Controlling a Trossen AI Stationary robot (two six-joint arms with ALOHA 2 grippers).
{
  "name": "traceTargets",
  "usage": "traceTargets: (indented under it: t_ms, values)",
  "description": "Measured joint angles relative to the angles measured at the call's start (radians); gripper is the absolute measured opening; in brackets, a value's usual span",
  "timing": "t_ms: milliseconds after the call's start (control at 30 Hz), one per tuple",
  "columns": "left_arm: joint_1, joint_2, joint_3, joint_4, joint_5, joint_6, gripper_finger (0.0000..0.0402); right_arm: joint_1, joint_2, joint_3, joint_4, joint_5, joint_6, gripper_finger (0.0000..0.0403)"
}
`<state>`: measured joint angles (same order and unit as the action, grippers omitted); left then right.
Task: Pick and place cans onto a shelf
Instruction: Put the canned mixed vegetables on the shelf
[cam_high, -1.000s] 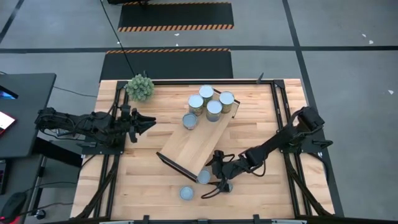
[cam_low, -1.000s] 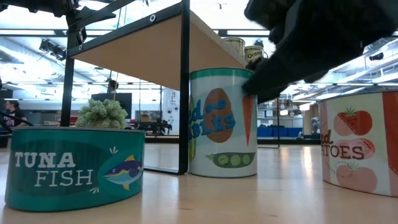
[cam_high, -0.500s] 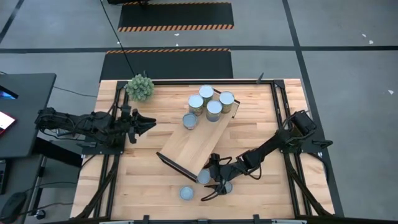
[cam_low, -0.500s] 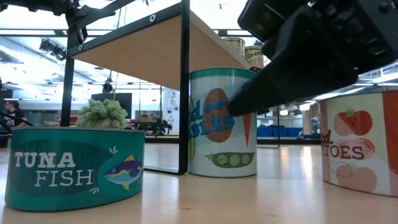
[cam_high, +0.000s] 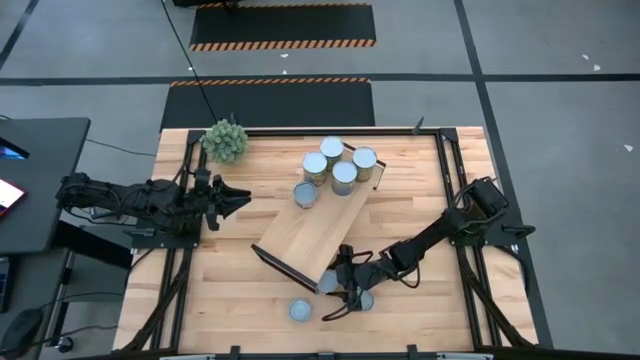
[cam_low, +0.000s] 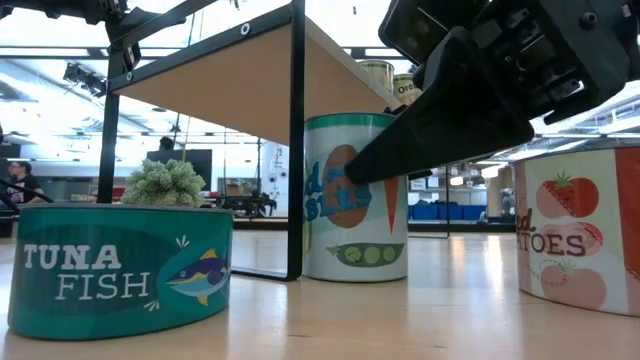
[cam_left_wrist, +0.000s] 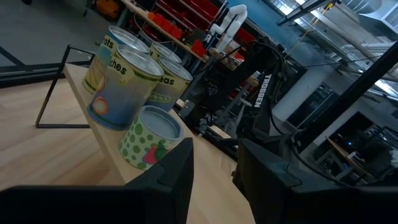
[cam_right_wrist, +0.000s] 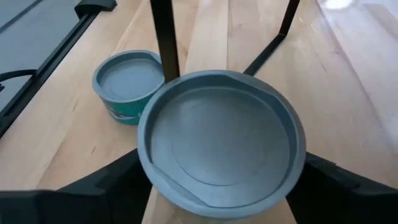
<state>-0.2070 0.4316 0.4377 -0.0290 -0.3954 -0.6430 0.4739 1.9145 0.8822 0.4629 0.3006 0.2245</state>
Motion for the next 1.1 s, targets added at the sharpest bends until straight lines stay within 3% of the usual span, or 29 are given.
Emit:
traceTargets:
  t_ms: [233,600,833,1100]
  values:
    - [0.0,0.0,0.0,0.0,0.0,0.0,0.0133,0.0,-0.022,0.0,-0.026,-0.014,0.006,0.0293]
    - [0.0,0.0,0.0,0.001,0.0,0.0,0.0133,0.0,-0.167,-0.037,-0.233,-0.032,-0.001,0.0293]
    - [0.0,0.0,0.0,0.002,0.0,0.0,0.0133,0.001,-0.37,-0.143,-0.343,-0.081,0.053,0.0293]
    - [0.0,0.0,0.0,0.033,-0.004,-0.006,0.0133,-0.021,-0.64,-0.086,-0.697,-0.096,0.044,0.0292]
